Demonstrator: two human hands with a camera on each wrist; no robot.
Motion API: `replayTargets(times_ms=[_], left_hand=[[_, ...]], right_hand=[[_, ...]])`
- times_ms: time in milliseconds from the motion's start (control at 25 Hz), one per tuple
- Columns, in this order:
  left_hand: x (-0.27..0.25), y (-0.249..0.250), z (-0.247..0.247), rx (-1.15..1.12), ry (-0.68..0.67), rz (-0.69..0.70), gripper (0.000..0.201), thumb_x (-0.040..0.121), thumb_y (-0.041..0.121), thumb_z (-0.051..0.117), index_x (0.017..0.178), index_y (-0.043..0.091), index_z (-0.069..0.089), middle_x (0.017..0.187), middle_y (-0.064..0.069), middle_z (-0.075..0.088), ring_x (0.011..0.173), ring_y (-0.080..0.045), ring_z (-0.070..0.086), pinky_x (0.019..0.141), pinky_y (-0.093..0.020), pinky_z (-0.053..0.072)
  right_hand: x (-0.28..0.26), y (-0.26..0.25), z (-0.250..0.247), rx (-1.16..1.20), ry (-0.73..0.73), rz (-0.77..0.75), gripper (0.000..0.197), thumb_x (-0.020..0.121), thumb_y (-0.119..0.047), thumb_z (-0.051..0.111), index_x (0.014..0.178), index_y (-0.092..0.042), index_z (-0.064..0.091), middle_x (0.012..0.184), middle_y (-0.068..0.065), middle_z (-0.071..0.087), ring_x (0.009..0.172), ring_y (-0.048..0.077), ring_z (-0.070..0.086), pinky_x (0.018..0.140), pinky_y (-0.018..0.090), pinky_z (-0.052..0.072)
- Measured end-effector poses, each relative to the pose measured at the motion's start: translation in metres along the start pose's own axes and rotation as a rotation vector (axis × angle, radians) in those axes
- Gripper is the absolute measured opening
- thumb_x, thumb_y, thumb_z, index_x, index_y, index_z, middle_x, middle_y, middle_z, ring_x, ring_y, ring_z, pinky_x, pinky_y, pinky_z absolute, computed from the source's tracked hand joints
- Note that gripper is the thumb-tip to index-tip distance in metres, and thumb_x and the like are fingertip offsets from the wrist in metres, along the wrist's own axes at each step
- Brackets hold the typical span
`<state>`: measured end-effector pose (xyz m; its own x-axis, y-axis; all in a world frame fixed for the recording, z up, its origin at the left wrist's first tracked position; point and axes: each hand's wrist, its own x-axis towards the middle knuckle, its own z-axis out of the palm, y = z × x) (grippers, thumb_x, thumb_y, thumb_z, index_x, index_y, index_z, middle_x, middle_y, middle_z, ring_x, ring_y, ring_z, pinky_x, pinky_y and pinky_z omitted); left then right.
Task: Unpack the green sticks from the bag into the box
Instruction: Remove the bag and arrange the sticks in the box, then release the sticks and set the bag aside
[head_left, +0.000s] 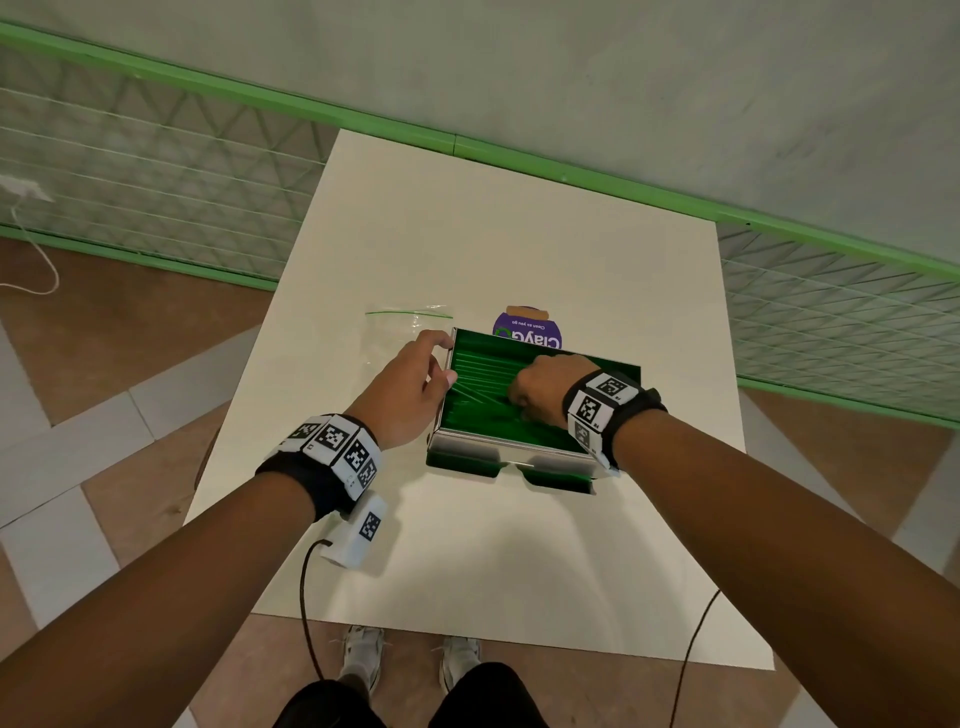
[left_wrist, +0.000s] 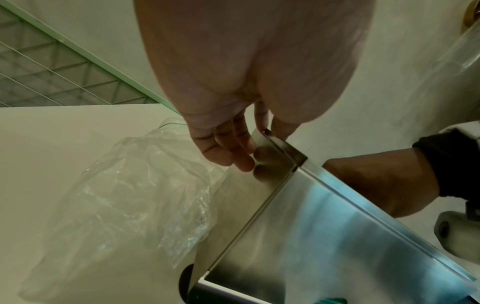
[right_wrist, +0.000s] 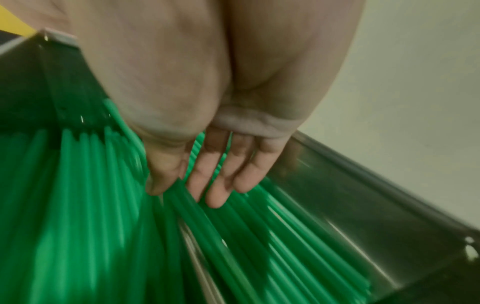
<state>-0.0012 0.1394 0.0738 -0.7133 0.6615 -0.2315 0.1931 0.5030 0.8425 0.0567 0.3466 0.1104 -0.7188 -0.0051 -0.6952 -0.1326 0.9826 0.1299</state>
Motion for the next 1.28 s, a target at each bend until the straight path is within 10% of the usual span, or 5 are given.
replayTargets(times_ms=[320,480,1000,1120,1280], left_hand=[[0.001,0.002,-0.001,0.012,-0.01,0.007,0.031,0.104,0.023,0.047,0.134,0.024,0.04,0.09,0.0,0.056,0.062,-0.009,0.053,0.065,-0.02,0.04],[0.0,0.001,-0.001,0.018,-0.009,0.006,0.031,0.104,0.023,0.047,0.134,0.024,0.04,0.09,0.0,0.056,0.062,-0.009,0.054,0.064,-0.018,0.04],[0.002,0.004,-0.007,-0.034,0.104,-0.004,0.023,0.1,0.019,0.054,0.123,0.021,0.051,0.096,-0.001,0.059,0.082,-0.018,0.061,0.078,-0.032,0.048],[0.013,-0.013,-0.016,0.142,0.452,-0.093,0.045,0.087,0.027,0.069,0.128,0.017,0.052,0.122,-0.008,0.052,0.112,-0.027,0.053,0.1,-0.044,0.043],[0.025,-0.04,-0.013,0.387,0.182,-0.524,0.107,0.07,0.063,0.073,0.153,0.023,0.019,0.151,-0.011,0.029,0.138,-0.035,0.034,0.11,-0.05,0.03]], right_hand=[[-0.009,0.006,-0.012,0.095,0.07,0.091,0.027,0.095,-0.028,0.063,0.118,-0.015,0.064,0.111,0.008,0.067,0.099,0.029,0.067,0.08,0.037,0.053],[-0.014,0.005,0.011,0.287,-0.19,0.021,0.027,0.099,-0.022,0.054,0.117,-0.021,0.074,0.119,0.003,0.072,0.105,0.026,0.068,0.097,0.041,0.055],[-0.027,0.016,0.019,0.548,0.089,0.075,0.022,0.1,-0.024,0.054,0.112,-0.019,0.072,0.108,0.003,0.073,0.099,0.022,0.069,0.09,0.036,0.056],[-0.043,0.016,0.008,0.73,0.251,0.077,0.018,0.101,-0.026,0.052,0.103,-0.023,0.07,0.1,-0.007,0.07,0.084,0.004,0.062,0.08,0.026,0.051],[-0.065,-0.006,-0.013,0.919,0.438,0.037,0.012,0.099,-0.032,0.058,0.095,-0.03,0.068,0.09,-0.015,0.066,0.082,-0.004,0.059,0.07,0.016,0.042]])
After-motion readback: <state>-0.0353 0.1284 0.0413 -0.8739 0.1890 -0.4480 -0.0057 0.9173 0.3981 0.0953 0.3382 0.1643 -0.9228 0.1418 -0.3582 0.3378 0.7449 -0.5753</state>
